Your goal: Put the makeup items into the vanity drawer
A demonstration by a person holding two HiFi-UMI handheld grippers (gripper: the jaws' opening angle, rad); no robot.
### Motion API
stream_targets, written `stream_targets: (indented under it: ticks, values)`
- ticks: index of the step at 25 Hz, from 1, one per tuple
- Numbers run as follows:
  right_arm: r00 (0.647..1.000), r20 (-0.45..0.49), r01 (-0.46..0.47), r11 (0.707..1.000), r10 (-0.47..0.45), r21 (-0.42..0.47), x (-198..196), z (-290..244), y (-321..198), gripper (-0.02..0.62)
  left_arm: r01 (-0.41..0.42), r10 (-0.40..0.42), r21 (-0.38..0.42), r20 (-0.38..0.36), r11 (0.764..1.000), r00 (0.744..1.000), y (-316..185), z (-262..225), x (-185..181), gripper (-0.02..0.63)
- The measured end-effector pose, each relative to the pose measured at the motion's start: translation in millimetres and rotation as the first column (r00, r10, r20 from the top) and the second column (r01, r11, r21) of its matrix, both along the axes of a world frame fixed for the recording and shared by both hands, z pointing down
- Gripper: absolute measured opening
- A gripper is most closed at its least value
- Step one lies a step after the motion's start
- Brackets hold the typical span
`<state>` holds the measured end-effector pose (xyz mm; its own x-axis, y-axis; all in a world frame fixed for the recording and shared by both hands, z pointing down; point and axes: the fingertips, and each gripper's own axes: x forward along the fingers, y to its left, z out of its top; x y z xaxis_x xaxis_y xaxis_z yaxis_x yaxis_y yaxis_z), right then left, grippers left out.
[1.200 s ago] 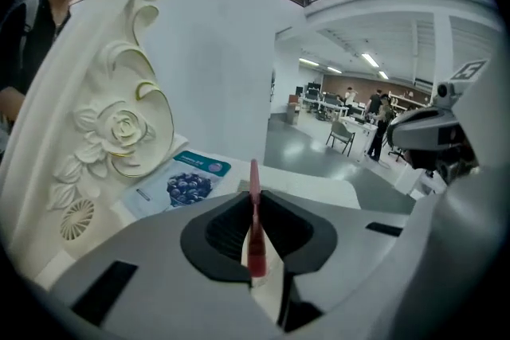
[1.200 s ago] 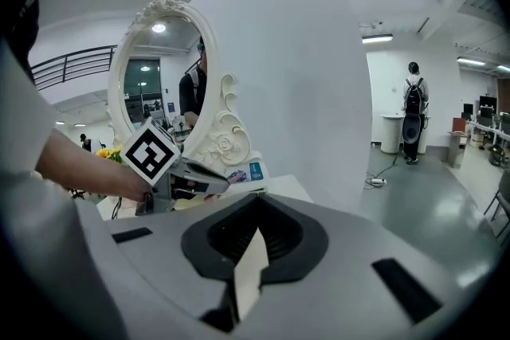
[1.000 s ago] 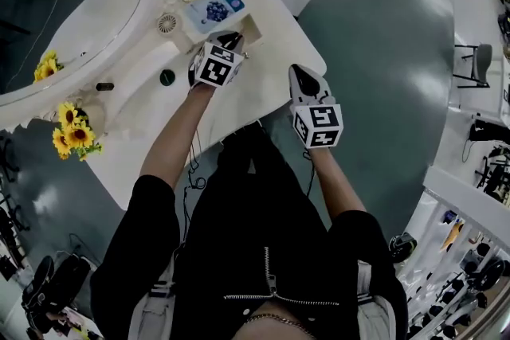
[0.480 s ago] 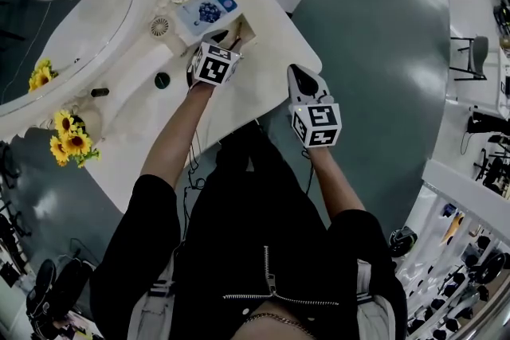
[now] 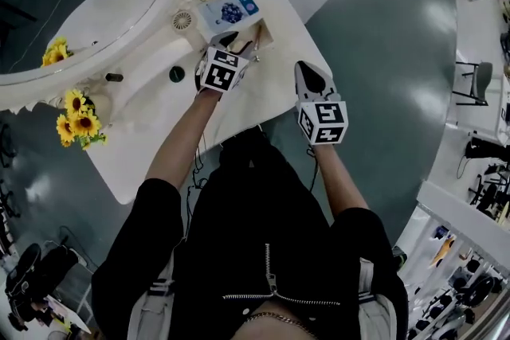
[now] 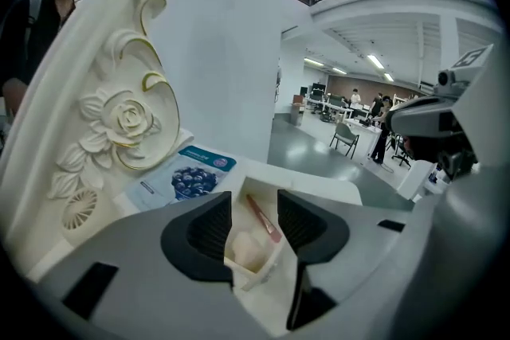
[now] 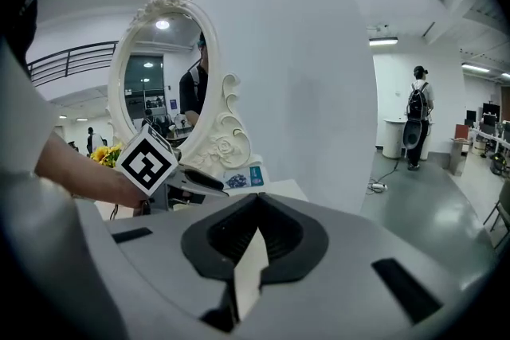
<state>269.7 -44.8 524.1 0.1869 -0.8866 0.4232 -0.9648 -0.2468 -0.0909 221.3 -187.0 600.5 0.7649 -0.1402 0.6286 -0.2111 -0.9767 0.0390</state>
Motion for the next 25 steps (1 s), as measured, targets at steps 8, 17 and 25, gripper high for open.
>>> stream_targets:
  ticks: [8, 17, 25]
  values:
    - [0.991, -0.047, 0.129, 0.989, -0.126, 0.073, -21.4, -37.2, -49.3, 0.008, 0.085, -0.081, 0.057, -0.068, 0.995, 0.994, -27.7, -56.9, -47.9, 0.196]
    - [0.959, -0.092, 0.281, 0.947, -0.269, 0.154, -59.2, -78.1, -95.6, 0.008, 0.266, -0.250, 0.115, -0.139, 0.957, 0.958, -58.6, -99.4, -132.5, 0.201]
    - [0.904, -0.124, 0.427, 0.885, -0.410, 0.185, -106.0, -94.9, -137.7, 0.008, 0.455, -0.423, 0.130, -0.218, 0.881, 0.880, -75.1, -129.8, -220.5, 0.201]
